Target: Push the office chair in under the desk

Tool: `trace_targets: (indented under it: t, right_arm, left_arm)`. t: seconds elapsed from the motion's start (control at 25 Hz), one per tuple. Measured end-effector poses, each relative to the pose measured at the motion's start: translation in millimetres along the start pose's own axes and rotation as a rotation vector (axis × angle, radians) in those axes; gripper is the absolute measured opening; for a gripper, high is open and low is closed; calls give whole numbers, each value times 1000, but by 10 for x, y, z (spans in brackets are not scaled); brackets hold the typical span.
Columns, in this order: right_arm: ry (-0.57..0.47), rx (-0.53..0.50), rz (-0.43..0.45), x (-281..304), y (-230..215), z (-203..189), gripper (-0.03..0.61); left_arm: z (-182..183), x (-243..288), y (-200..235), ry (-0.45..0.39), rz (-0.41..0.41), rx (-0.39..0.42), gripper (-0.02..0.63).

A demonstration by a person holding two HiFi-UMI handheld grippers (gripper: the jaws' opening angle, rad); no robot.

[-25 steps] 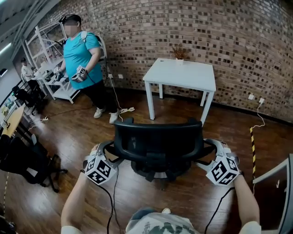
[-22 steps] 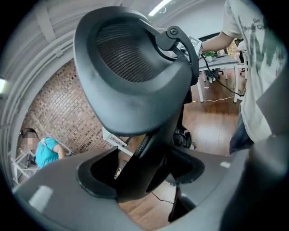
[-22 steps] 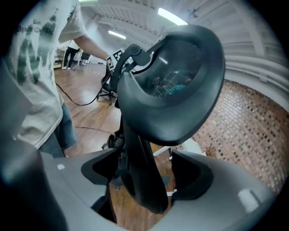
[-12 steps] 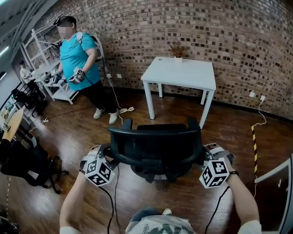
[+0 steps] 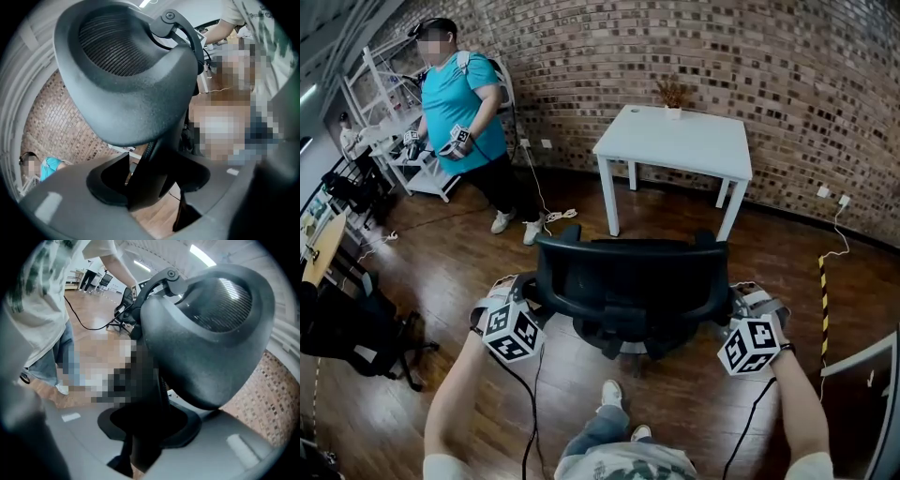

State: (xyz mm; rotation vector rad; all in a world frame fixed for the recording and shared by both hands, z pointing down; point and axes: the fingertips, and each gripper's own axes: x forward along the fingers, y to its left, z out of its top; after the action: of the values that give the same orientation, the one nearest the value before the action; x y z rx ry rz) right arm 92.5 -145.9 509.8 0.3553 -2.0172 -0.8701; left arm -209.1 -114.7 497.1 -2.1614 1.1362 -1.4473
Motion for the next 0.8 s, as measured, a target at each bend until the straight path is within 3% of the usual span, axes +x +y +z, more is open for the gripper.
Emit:
trace_targets:
  t: [0.36,0.8]
  right_arm:
    - [66,28,-68,421,-533,-145,135]
    - [156,104,-67,835,-893,-301,130]
  left_arm:
    - [15,548,576,-37,-37,39,293]
    - [27,1175,1208,-92,-93,102,295]
